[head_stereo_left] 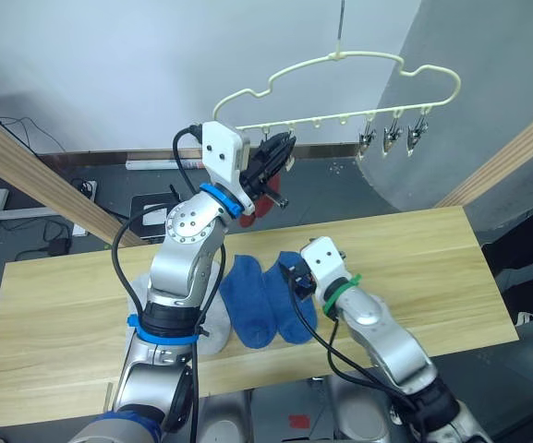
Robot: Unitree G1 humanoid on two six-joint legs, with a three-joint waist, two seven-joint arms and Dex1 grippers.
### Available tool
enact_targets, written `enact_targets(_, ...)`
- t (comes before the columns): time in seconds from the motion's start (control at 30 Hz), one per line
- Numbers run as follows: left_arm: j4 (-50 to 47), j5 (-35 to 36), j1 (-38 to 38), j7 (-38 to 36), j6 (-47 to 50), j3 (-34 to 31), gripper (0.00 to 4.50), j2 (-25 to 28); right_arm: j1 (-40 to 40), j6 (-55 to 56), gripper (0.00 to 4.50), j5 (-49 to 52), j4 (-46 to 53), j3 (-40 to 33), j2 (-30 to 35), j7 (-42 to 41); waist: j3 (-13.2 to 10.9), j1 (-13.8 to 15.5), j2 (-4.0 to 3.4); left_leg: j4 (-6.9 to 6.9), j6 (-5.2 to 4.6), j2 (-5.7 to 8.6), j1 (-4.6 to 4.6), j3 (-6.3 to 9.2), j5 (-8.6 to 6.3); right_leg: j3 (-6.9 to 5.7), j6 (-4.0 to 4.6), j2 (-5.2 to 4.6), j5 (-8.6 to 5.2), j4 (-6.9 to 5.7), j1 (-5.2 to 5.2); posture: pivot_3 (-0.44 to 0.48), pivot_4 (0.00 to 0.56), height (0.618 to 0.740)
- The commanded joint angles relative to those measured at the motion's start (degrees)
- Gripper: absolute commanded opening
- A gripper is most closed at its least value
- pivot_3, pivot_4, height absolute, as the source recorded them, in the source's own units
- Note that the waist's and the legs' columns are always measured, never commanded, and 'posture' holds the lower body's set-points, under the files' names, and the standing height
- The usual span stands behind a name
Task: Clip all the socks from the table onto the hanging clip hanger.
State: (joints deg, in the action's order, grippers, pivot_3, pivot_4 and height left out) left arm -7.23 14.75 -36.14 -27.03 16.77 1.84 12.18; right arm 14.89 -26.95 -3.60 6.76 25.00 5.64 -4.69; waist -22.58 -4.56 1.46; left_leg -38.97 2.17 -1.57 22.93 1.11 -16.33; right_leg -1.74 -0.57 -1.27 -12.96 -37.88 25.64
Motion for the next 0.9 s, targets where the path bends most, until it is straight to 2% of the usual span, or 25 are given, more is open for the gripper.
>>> enact_targets(0.03, -3.7, 0.9, -0.3, -0.5, 0.1, -0.1, 0.09, 0.4, 0.2, 2.7, 4.4, -1.5, -4.2, -0.3, -2.6, 1.6, 0.0, 0.1, 0.0, 0.01, 0.0, 0.0, 0.0, 0.0, 0.0, 0.04, 0.03, -0.01, 0.02, 0.0, 0.01, -0.133, 0.409, 0.74)
enact_targets(0.33, -3.4, 1.1, -0.2, -0.9, -0.1, 0.1, 0.09, 0.9, -1.2, -1.1, 4.4, -2.6, -9.2, -2.0, -7.3, 1.7, 0.0, 0.6, 0.0, 0.02, -0.1, -0.02, -0.02, -0.07, -0.06, 0.33, 0.03, -0.06, 0.02, -0.05, 0.04, -0.129, 0.404, 0.74)
enact_targets(0.43, -3.2, 1.0, -0.1, -1.0, -0.2, 0.1, 0.09, 1.1, -1.8, -1.7, 3.84, -2.6, -9.9, -2.5, -8.0, 1.9, 0.0, 0.6, 0.0, 0.02, -0.1, -0.04, -0.04, -0.09, -0.06, 0.35, 0.02, -0.06, 0.01, -0.07, 0.06, -0.129, 0.404, 0.74)
enact_targets(0.63, -3.0, 1.0, -0.1, -1.5, -0.3, 0.0, 0.09, 1.1, -2.8, -1.7, 1.74, -3.0, -9.0, -3.0, -8.0, 1.6, 0.0, 1.1, 0.0, 0.02, -0.1, -0.02, -0.05, -0.12, -0.06, 0.38, -0.01, -0.04, 0.0, -0.09, 0.06, -0.129, 0.404, 0.74)
enact_targets(0.8, -2.7, 1.7, -0.5, -2.3, -0.2, -0.1, 0.09, 1.0, -4.0, -2.1, 0.05, -3.3, -3.0, -4.0, -5.8, 0.7, 0.0, 1.4, 0.0, 0.02, -0.1, 0.02, -0.03, -0.13, -0.06, 0.39, -0.06, -0.03, -0.03, -0.07, 0.06, -0.138, 0.41, 0.74)
enact_targets(0.9, -2.7, 2.9, -0.7, -3.1, 0.4, -0.5, 0.09, 1.0, -4.0, -2.7, 0.0, -3.4, 3.6, -4.2, -3.3, -1.2, 0.0, 1.5, 0.0, 0.02, -0.1, 0.08, -0.01, -0.19, -0.06, 0.44, -0.07, -0.03, -0.03, -0.03, 0.07, -0.144, 0.413, 0.74)
